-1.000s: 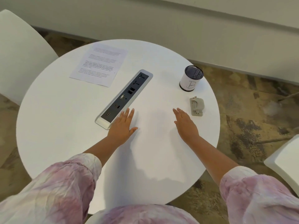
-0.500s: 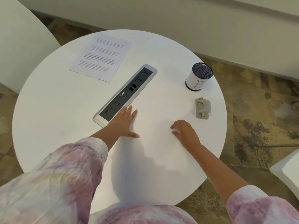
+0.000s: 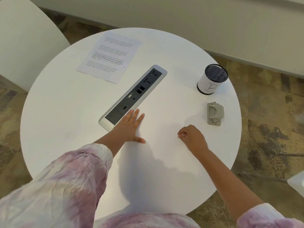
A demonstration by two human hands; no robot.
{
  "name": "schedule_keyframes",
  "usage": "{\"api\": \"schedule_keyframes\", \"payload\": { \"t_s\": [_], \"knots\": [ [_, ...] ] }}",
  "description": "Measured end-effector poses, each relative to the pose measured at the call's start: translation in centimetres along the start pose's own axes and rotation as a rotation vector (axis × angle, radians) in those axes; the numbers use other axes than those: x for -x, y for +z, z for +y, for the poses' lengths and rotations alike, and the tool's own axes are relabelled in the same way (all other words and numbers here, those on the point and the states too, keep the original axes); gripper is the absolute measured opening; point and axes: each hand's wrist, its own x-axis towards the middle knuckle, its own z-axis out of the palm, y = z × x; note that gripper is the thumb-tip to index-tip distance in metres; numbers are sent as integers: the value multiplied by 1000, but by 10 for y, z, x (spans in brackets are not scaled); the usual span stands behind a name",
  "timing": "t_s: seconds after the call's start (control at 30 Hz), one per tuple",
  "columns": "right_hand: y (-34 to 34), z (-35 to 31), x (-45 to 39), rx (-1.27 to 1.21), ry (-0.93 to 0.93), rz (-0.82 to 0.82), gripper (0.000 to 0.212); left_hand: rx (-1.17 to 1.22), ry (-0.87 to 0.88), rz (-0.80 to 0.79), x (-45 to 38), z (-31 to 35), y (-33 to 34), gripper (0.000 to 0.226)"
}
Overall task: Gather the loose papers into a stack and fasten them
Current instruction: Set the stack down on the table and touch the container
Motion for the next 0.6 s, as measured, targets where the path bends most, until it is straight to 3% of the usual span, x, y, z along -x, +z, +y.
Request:
{"api": "schedule_keyframes", "payload": {
  "t_s": [0.6],
  "knots": [
    [-1,-10,6,85,-88,-19,17,15,-20,-26,1,1,-2,117]
  ]
}}
